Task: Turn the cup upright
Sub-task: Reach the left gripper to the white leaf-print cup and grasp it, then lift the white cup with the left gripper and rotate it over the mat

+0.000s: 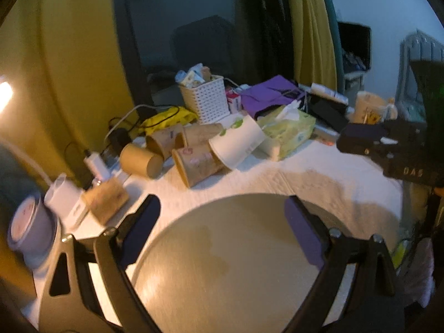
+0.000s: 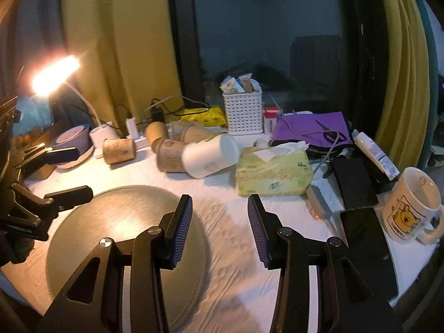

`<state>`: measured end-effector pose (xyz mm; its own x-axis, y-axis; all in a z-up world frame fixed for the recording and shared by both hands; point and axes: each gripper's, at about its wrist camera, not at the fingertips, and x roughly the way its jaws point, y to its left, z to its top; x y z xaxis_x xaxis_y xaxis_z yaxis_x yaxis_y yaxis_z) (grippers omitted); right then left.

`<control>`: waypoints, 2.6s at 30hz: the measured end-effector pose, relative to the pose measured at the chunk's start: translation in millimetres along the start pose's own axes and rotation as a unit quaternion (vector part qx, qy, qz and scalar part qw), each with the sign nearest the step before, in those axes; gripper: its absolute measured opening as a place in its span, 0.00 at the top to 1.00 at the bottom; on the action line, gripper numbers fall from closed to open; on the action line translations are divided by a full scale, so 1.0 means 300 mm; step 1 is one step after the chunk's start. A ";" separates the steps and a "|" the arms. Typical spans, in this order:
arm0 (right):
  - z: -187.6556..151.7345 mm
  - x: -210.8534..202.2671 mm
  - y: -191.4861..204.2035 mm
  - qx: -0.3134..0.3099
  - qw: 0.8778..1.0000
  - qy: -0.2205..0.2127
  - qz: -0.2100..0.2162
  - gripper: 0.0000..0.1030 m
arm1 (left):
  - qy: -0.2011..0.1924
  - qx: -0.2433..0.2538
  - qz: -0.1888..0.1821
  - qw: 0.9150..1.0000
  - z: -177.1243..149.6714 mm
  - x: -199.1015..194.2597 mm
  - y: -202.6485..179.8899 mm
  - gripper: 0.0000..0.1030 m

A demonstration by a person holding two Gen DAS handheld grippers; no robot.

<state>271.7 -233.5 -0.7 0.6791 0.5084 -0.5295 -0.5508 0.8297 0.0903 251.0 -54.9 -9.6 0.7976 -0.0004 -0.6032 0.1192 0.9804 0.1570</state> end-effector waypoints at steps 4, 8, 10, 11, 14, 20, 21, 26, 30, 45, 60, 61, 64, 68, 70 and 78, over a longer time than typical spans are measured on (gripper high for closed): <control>0.022 0.073 -0.048 0.011 1.000 0.007 0.001 0.57 | 0.008 0.047 0.007 0.999 0.048 0.122 -0.025 0.11; 0.040 0.135 -0.084 0.013 1.000 0.013 0.004 0.57 | 0.017 0.079 0.010 0.997 0.093 0.234 -0.028 0.11; 0.048 0.163 -0.101 0.015 1.000 0.016 0.004 0.57 | 0.017 0.107 0.014 0.994 0.113 0.292 -0.037 0.11; 0.051 0.176 -0.110 0.016 1.000 0.017 0.004 0.57 | 0.018 0.118 0.017 0.993 0.120 0.312 -0.040 0.11; 0.062 0.208 -0.131 0.021 1.000 0.018 0.005 0.57 | 0.014 0.161 0.021 0.987 0.146 0.385 -0.069 0.11; 0.066 0.242 -0.161 0.034 0.999 0.020 0.010 0.57 | 0.017 0.229 0.031 0.973 0.164 0.517 -0.125 0.11; 0.062 0.246 -0.168 0.037 0.999 0.022 0.010 0.57 | 0.014 0.235 0.032 0.971 0.166 0.527 -0.133 0.11; 0.038 0.254 -0.192 0.045 0.998 0.031 0.010 0.57 | 0.003 0.263 0.030 0.964 0.173 0.577 -0.164 0.13; 0.021 0.253 -0.204 0.050 0.998 0.038 0.010 0.57 | 0.014 0.275 0.034 0.961 0.179 0.626 -0.179 0.33; 0.028 0.110 -0.145 0.050 0.999 0.014 0.006 0.57 | -0.046 0.245 0.016 0.968 0.246 0.366 -0.196 0.34; -0.097 -0.088 0.049 0.045 0.999 0.009 0.020 0.57 | -0.028 0.244 0.010 0.969 -0.022 -0.091 -0.173 0.34; -0.108 -0.093 0.062 0.045 0.999 0.010 0.021 0.57 | -0.021 0.248 0.010 0.968 -0.053 -0.106 -0.175 0.34; -0.155 -0.118 0.100 0.047 0.998 0.013 0.027 0.57 | -0.005 0.253 0.008 0.968 -0.126 -0.138 -0.183 0.34; -0.220 -0.143 0.147 0.050 0.998 0.021 0.038 0.57 | 0.016 0.255 0.001 0.967 -0.210 -0.173 -0.186 0.34; -0.246 -0.154 0.172 0.049 0.998 0.025 0.041 0.57 | 0.024 0.258 -0.003 0.966 -0.238 -0.183 -0.191 0.34; -0.299 -0.175 0.202 0.045 0.997 0.036 0.042 0.57 | 0.041 0.299 -0.025 0.953 -0.297 -0.174 -0.267 0.34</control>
<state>159.2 -230.5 -43.2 0.5941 0.5625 -0.5750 -0.5572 0.8033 0.2102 147.2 -115.8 -60.5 0.7359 -0.0050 -0.6771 0.4909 0.6926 0.5285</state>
